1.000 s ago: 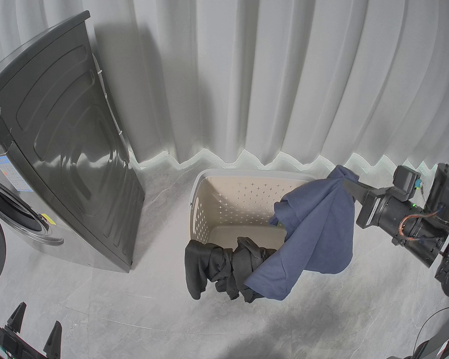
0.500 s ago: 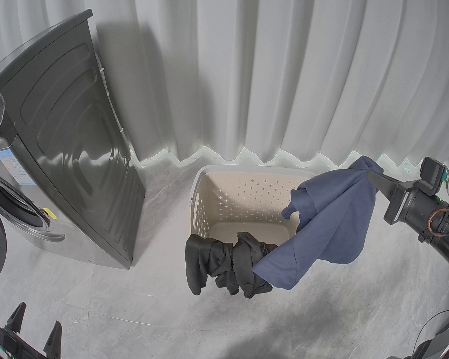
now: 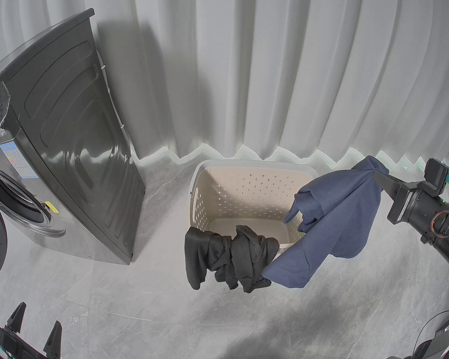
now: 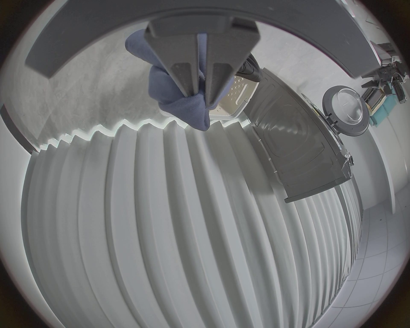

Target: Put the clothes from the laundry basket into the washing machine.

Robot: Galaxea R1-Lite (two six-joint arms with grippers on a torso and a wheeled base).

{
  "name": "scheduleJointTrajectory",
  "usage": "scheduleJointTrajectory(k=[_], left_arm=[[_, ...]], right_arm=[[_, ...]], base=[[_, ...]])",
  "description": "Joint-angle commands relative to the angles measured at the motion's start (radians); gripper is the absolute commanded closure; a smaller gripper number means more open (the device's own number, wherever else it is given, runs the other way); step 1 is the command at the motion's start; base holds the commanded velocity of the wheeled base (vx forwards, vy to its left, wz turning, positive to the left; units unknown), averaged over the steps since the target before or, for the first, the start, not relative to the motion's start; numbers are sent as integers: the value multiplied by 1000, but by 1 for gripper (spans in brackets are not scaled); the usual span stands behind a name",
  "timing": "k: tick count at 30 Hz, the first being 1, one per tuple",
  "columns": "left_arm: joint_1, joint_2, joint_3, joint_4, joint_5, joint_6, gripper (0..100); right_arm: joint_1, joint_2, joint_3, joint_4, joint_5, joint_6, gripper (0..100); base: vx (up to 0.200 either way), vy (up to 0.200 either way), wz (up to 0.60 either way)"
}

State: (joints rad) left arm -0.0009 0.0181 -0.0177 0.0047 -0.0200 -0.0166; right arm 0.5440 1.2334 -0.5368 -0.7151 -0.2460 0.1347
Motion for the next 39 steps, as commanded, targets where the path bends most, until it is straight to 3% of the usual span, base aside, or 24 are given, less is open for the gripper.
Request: scheduleJointTrajectory(k=[1, 39], left_arm=[[-1, -18, 15, 0, 0, 0, 0], [-1, -18, 15, 0, 0, 0, 0]], right_arm=[[7, -12, 6, 6, 1, 0, 100], [62, -14, -3, 0, 20, 2, 100]], base=[[0, 200, 0], [0, 200, 0]])
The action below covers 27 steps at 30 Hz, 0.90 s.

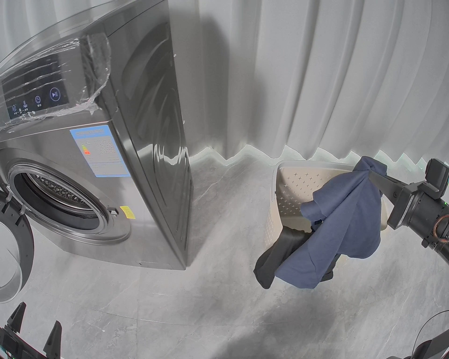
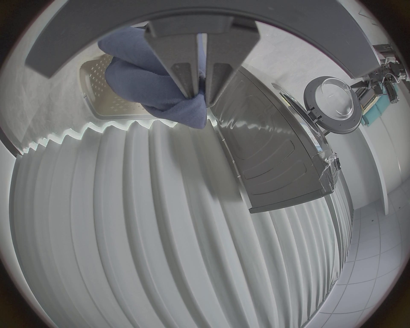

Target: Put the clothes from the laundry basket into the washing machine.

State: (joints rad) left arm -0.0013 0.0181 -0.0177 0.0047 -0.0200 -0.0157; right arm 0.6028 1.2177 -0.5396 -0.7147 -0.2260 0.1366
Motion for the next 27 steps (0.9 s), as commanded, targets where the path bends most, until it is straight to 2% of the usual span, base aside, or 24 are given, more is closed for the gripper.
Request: scheduleJointTrajectory(k=[1, 5, 11, 27], left_arm=[[0, -18, 15, 0, 0, -1, 0], [0, -18, 15, 0, 0, -1, 0], [0, -18, 15, 0, 0, -1, 0], [-2, -18, 15, 0, 0, -1, 0]], right_arm=[[3, 2, 0, 0, 0, 0, 100], [5, 2, -2, -2, 2, 0, 100], [6, 2, -3, -6, 4, 1, 100], [5, 5, -3, -31, 8, 1, 100]], base=[[0, 200, 0], [0, 200, 0], [0, 0, 0], [-200, 0, 0]])
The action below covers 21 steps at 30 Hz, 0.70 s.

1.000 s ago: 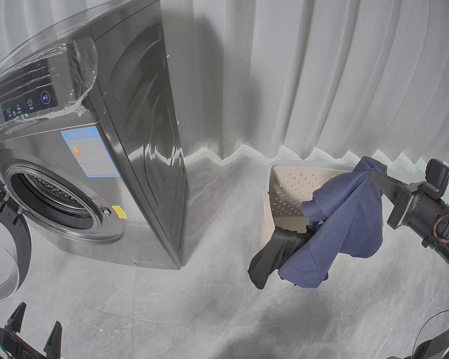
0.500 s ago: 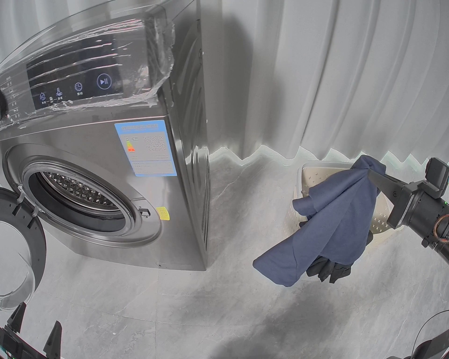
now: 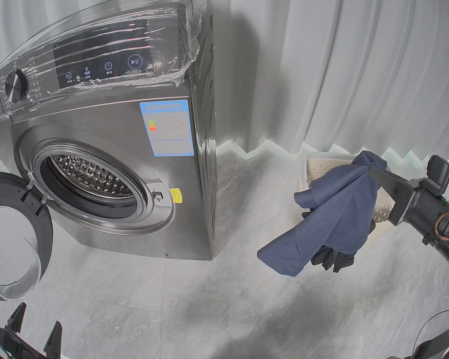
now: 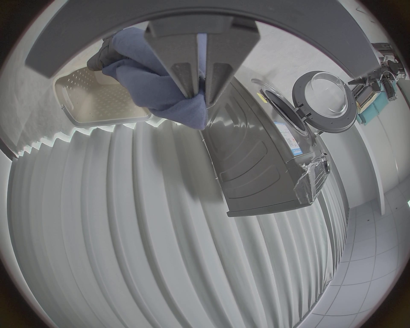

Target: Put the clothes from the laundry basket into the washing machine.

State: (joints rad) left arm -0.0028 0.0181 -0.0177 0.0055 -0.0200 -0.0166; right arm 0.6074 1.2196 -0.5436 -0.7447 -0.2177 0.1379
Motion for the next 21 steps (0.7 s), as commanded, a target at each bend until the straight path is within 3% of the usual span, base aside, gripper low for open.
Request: scheduleJointTrajectory(k=[1, 8, 14, 21], left_arm=[[0, -18, 15, -1, 0, 0, 0], [1, -18, 15, -1, 0, 0, 0], [0, -18, 15, -1, 0, 0, 0], [0, -18, 15, 1, 0, 0, 0]], right_arm=[[0, 3, 1, -1, 0, 0, 100], [-2, 3, 1, -1, 1, 3, 100], [0, 3, 1, -1, 1, 3, 100], [-2, 3, -6, -2, 3, 5, 100]], base=[[-200, 0, 0], [-200, 0, 0], [0, 0, 0], [0, 200, 0]])
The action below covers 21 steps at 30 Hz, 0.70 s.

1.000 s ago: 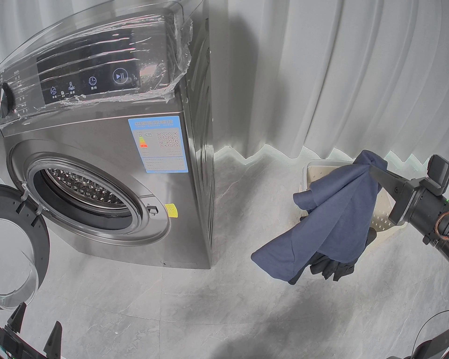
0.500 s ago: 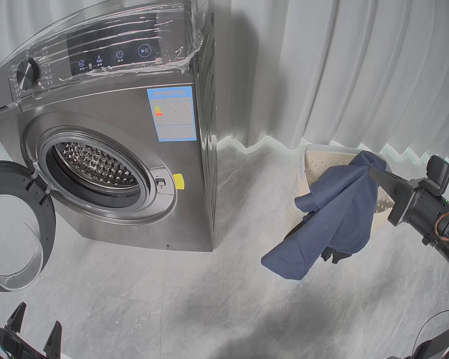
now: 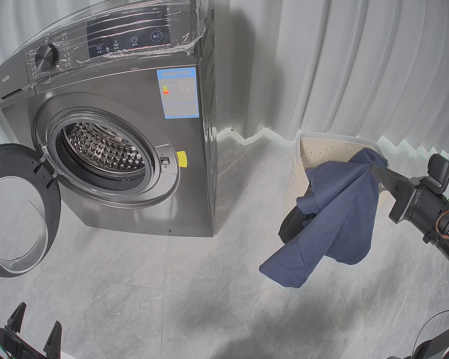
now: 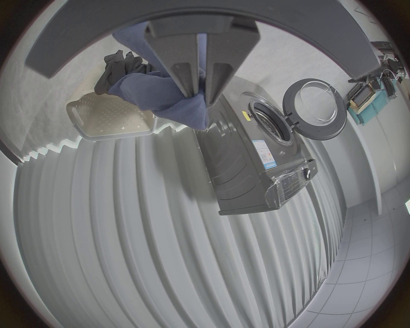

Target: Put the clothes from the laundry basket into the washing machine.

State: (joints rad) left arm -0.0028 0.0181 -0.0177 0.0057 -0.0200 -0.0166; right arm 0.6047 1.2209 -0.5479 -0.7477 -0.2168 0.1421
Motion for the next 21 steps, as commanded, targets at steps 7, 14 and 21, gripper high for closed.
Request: scheduleJointTrajectory(k=[7, 14, 21], left_arm=[[0, -18, 15, 0, 0, 0, 0], [0, -18, 15, 0, 0, 0, 0], [0, -18, 15, -1, 0, 0, 0]], right_arm=[[3, 3, -3, 1, 4, 1, 100], [4, 3, -3, 1, 16, 1, 100], [12, 8, 0, -12, 28, -1, 100]], base=[[0, 200, 0], [0, 200, 0], [0, 171, 0]])
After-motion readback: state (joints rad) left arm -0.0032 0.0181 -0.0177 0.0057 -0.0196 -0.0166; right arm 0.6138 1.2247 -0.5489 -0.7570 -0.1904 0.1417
